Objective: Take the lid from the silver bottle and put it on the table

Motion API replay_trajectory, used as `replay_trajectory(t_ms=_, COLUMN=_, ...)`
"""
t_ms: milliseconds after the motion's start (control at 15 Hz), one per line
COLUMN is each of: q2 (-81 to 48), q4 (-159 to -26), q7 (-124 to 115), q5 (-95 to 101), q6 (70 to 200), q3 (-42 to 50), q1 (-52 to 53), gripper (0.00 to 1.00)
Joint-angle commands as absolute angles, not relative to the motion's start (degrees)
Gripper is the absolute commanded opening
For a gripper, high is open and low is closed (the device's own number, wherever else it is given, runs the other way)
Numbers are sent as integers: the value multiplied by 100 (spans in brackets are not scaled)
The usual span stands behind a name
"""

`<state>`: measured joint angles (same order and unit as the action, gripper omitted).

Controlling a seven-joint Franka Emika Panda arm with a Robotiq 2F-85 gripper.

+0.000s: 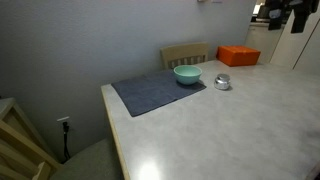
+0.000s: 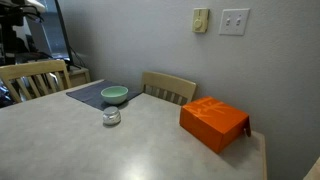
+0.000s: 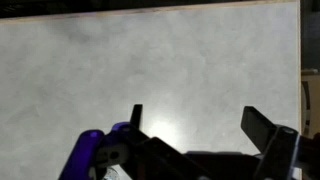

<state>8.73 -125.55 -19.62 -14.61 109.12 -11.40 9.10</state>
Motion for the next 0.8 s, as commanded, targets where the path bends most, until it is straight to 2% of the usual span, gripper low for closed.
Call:
replay_trajectory(t_ms=0, q2=872, q4=-12547, q7=-1964, q5=-1458, q6=10902, q3=-1130, q1=920, gripper=100)
replay_trajectory(t_ms=467, q2=871, q4=-12419, q7=-2075, q5=-1341, q6=11025, q3=-992, q1=829, gripper=100)
replay_trajectory(t_ms=733, q2=887, q4=-12486, q7=-2086, q5=5, q6=11589, q3=-1081, q1=762, gripper=100)
